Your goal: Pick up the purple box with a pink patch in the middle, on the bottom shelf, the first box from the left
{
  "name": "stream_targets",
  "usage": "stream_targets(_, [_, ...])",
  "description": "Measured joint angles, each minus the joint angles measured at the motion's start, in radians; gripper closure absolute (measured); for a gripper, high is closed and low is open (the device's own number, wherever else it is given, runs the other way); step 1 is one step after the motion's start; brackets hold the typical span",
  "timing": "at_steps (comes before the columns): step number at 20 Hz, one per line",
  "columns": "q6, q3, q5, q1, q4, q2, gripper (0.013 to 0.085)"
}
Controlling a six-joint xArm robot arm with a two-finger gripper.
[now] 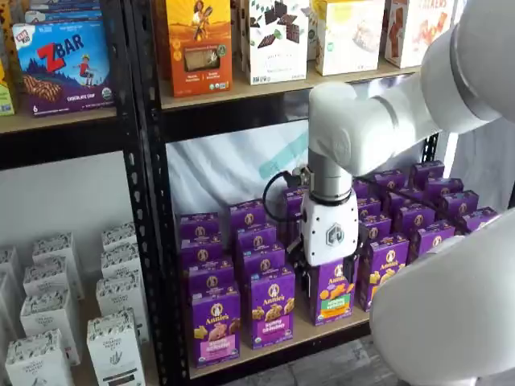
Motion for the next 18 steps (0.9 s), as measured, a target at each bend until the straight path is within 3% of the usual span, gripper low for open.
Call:
stream_targets(10, [0.060, 0.035, -0.215, 0.053, -0.001, 0.150, 0.0130])
stream_targets(18, [0.068, -0.002, -0.414, 0.097, 0.045, 0.352, 0.0130])
